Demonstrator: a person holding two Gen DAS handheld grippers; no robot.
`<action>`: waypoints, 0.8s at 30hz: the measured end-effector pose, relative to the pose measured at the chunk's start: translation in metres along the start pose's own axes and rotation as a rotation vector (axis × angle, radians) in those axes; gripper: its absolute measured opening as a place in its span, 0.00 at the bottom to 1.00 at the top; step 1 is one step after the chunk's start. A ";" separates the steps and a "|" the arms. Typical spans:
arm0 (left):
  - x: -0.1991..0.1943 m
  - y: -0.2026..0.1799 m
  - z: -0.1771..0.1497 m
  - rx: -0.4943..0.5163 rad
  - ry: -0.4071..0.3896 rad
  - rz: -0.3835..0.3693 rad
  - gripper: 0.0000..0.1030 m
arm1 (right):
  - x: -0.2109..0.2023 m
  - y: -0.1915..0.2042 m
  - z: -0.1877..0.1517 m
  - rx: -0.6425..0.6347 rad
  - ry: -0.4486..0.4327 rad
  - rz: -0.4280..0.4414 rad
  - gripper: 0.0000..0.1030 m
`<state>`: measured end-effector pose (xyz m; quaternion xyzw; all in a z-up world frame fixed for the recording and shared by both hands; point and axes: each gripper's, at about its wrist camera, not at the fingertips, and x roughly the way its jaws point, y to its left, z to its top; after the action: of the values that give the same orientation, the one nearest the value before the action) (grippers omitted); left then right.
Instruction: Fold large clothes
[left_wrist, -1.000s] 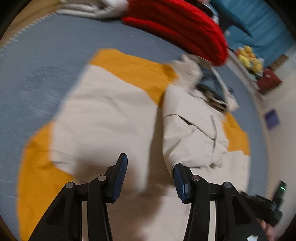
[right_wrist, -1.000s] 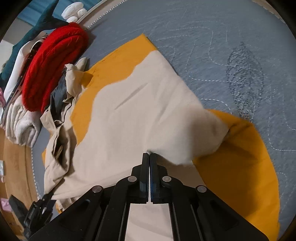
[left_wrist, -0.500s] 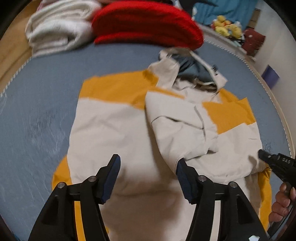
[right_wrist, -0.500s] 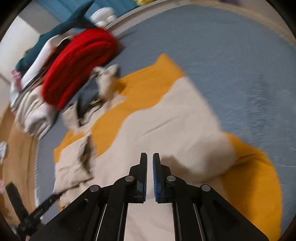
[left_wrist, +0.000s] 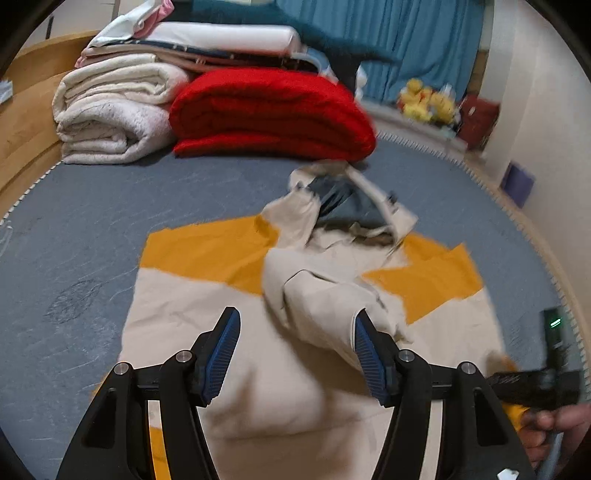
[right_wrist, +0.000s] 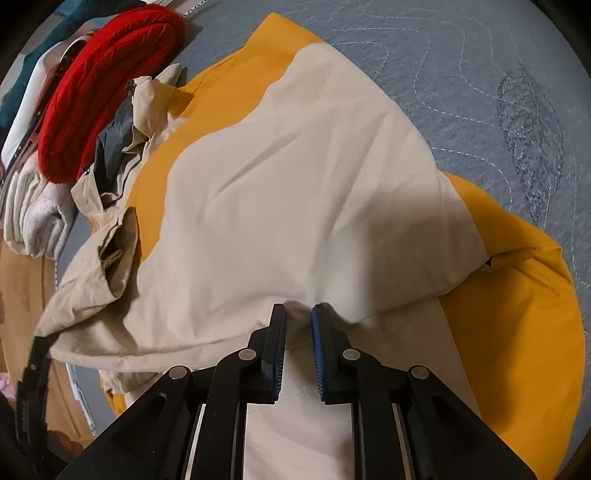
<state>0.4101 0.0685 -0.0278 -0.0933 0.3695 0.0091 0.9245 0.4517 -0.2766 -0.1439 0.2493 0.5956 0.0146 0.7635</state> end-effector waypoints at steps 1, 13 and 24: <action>-0.006 -0.004 0.002 0.007 -0.028 -0.028 0.57 | 0.000 0.000 0.000 0.003 0.002 0.001 0.15; 0.028 0.007 -0.003 0.029 0.220 0.246 0.54 | 0.004 -0.001 0.005 0.008 0.019 -0.027 0.15; 0.059 -0.025 -0.019 0.086 0.243 -0.090 0.56 | -0.016 0.019 0.000 -0.044 -0.070 -0.036 0.15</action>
<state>0.4426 0.0375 -0.0777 -0.0703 0.4744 -0.0598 0.8754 0.4521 -0.2651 -0.1220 0.2221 0.5722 0.0054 0.7894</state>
